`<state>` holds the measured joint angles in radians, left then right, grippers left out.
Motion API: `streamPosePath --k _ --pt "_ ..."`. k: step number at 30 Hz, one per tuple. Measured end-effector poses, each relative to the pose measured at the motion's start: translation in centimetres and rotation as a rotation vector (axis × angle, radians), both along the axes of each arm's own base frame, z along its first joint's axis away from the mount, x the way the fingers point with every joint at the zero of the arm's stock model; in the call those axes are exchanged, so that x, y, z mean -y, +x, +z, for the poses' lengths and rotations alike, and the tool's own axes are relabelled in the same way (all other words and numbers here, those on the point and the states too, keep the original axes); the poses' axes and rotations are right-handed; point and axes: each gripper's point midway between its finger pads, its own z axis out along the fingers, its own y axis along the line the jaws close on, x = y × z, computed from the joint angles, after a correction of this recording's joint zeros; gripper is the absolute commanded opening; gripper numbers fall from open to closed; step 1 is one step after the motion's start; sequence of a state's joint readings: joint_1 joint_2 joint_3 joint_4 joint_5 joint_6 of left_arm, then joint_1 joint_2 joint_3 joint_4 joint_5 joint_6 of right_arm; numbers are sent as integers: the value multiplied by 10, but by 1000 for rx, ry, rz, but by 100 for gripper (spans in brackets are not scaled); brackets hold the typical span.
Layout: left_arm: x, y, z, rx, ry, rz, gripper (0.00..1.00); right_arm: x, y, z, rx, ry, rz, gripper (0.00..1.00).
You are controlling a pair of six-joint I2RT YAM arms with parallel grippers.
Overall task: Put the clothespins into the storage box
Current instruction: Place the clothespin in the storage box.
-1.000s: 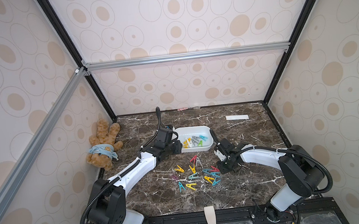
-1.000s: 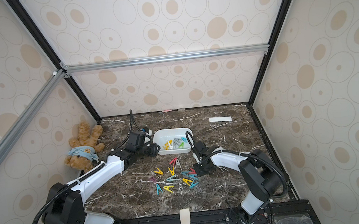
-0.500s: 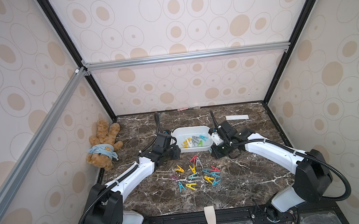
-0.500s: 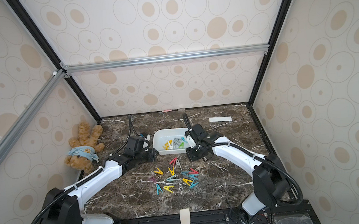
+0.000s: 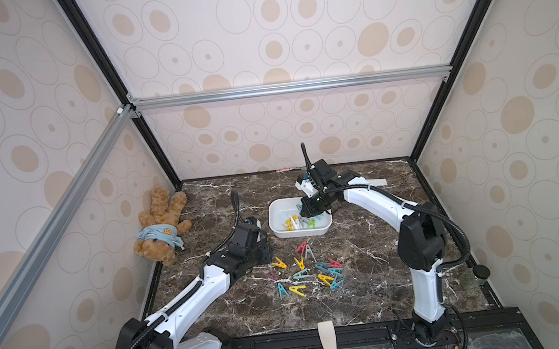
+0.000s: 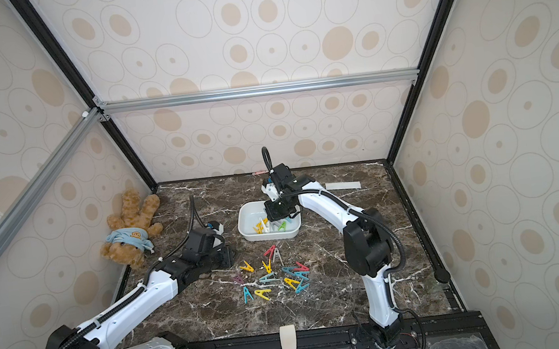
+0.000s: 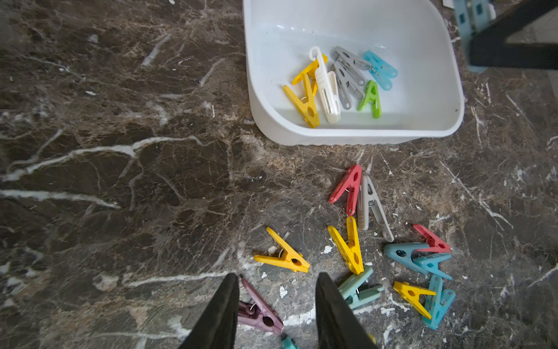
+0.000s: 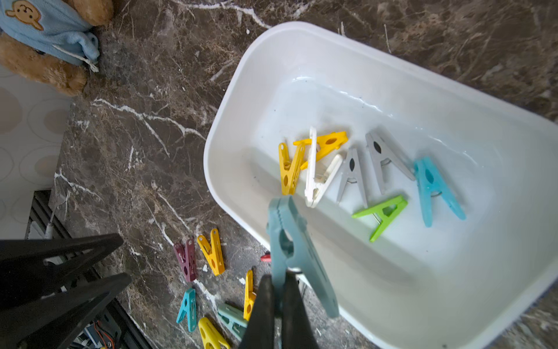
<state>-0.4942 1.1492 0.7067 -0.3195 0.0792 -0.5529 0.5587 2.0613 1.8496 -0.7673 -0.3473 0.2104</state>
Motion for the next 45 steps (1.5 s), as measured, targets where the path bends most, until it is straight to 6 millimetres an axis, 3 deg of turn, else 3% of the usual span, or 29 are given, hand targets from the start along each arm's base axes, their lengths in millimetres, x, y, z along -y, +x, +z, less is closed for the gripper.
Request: streamPosePath --k 8,16,24,31,35,39,45 --pt "-16 -21 -6 -19 1 42 43 -25 25 -43 -72 18 22 4" --pt "-24 -36 -13 -43 -21 78 44 -39 34 -76 -139 34 36 8" --pt "-23 -45 -19 -83 -37 77 47 -41 38 -73 -134 41 35 23" --pt "-20 -49 -26 -122 -38 62 46 -37 36 -74 -143 33 33 24" --pt "-16 -50 -27 -157 -39 48 45 -35 34 -61 -130 36 37 24" --pt "-9 -48 -28 -186 -41 26 43 -28 21 -28 -89 58 40 24" --pt "6 -65 -45 -263 4 -53 42 -9 -32 18 -11 104 53 25"
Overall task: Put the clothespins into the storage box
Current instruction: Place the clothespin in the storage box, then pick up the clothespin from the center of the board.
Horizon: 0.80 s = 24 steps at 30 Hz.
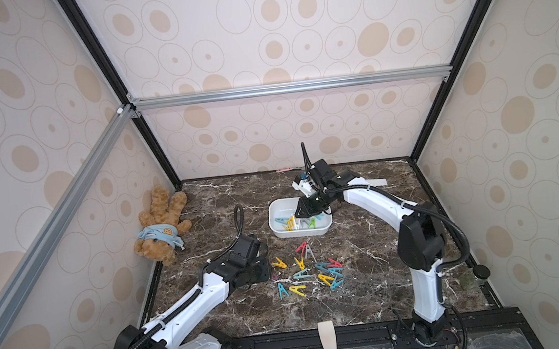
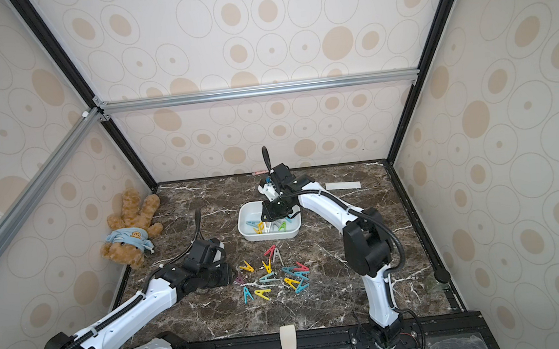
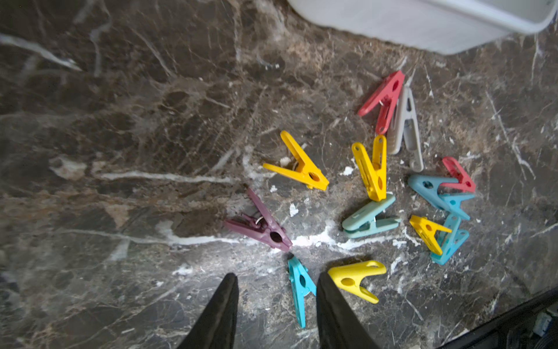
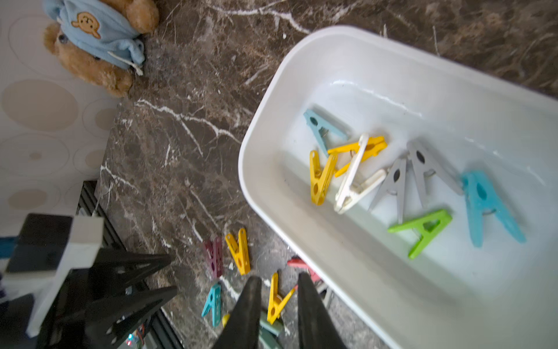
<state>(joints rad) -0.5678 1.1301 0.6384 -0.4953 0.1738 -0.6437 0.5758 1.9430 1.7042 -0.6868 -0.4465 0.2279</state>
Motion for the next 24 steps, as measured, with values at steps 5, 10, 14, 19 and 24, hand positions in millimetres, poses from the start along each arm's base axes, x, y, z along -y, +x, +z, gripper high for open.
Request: streamPosePath --k 5,10,14,19,24 --pt "21 -25 -13 -58 35 -96 42 9 -48 -12 -14 4 16 25" --pt "34 -40 -19 -91 38 -121 38 16 -69 -43 -67 -21 5 24" --pt "41 -47 -29 -118 52 -121 37 19 -70 -52 -76 -24 -14 24" --pt "40 -54 -41 -148 94 -109 33 15 -64 -48 -51 -1 -21 24" --pt "36 -53 -47 -150 118 -89 32 13 -62 -44 -36 12 -22 24"
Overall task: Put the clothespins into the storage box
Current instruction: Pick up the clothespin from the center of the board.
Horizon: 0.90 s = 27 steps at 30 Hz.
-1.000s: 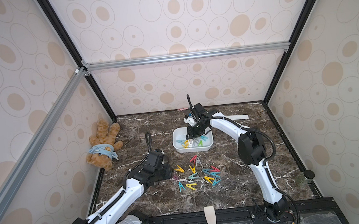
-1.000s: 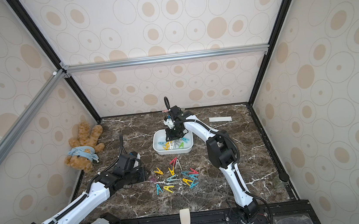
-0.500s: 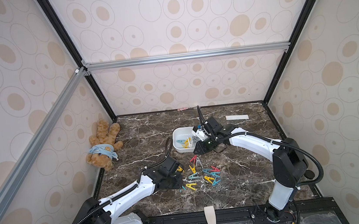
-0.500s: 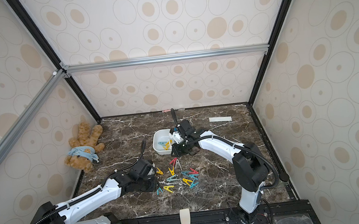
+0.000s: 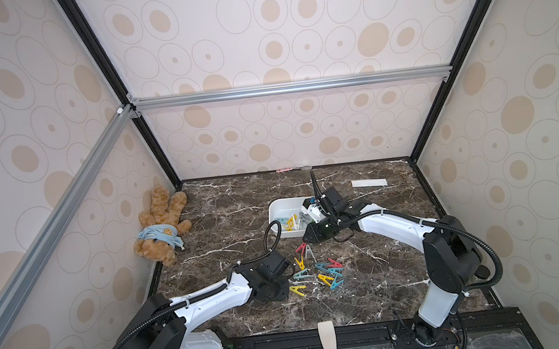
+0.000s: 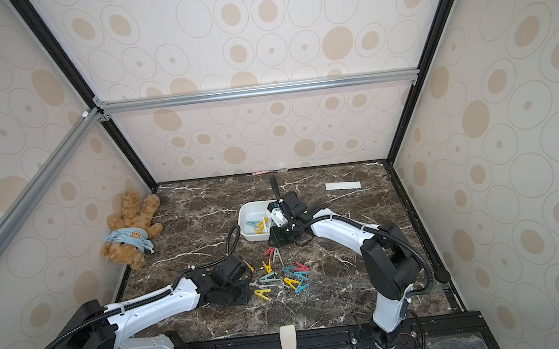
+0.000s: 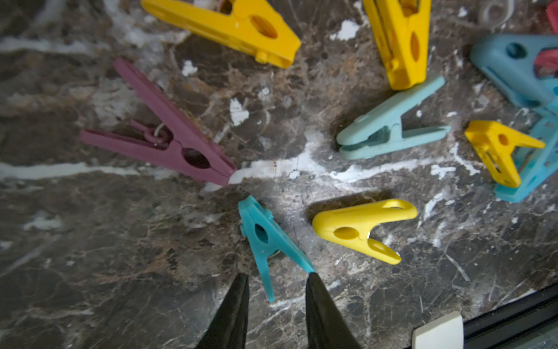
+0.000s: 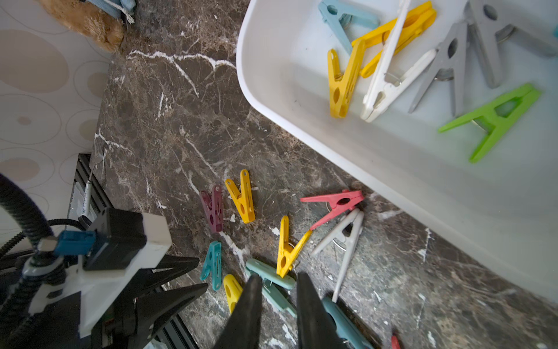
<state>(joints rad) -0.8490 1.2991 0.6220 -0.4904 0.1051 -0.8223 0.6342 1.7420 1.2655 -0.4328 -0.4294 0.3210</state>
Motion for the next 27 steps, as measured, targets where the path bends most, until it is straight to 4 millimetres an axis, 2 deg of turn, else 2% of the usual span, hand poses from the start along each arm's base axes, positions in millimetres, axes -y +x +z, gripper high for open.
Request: streamPosePath --k 5,10,22,27 --pt "-4 -2 -11 -19 31 6 26 -1 1 1 7 4 0 23" --pt "-1 3 -12 -4 24 8 23 -1 1 -2 7 7 -4 23" --pt "1 7 -13 11 32 12 0 0 0 -5 1 7 -8 23" --pt "-2 6 -12 9 49 13 0 0 0 -5 1 8 -8 23"
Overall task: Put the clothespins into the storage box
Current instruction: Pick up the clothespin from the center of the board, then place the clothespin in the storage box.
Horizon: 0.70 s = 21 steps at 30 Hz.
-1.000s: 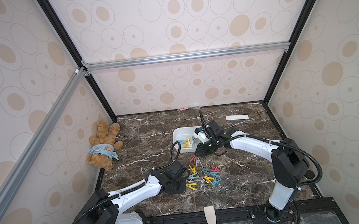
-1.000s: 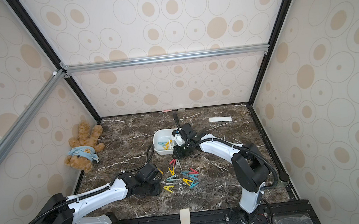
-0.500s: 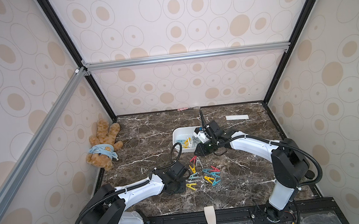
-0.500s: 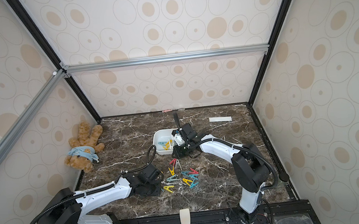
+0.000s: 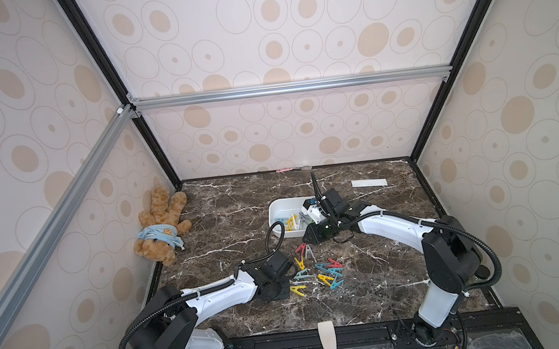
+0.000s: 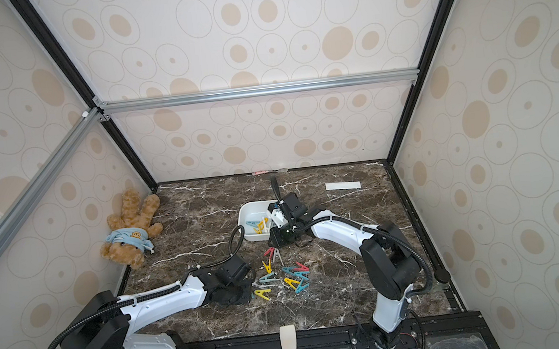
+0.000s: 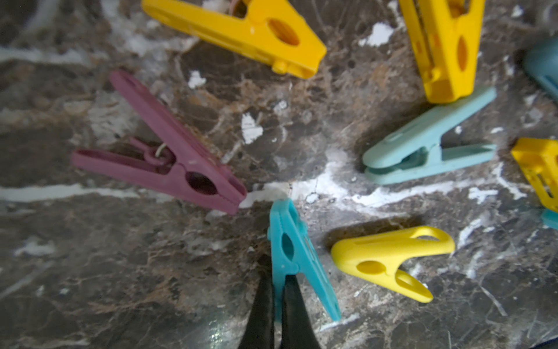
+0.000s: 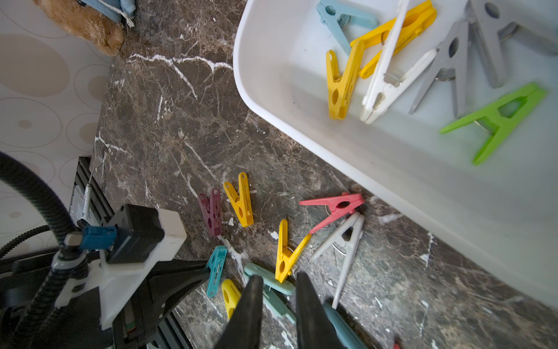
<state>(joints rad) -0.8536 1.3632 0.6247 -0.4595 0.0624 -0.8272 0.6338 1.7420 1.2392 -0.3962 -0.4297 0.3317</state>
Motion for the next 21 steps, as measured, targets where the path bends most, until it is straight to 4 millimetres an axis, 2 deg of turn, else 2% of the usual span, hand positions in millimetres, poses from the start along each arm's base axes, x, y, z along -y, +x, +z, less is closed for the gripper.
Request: streamPosePath --k 6,9,12,15,20,21 --pt "-9 -7 5 -16 21 0 0 0 0 0 1 -3 -2 23" --pt "-7 -7 15 -2 -5 -2 0 3 0 3 11 -9 -9 22" --pt "-2 1 31 20 -55 -2 0 6 1 13 33 -9 -19 22" --pt "4 24 51 54 -114 11 0 11 0 25 59 -11 -31 22" --pt "12 83 91 152 -184 32 0 28 -7 45 108 -29 -74 22" --pt "17 100 102 185 -192 26 0 33 -11 48 116 -33 -84 22"
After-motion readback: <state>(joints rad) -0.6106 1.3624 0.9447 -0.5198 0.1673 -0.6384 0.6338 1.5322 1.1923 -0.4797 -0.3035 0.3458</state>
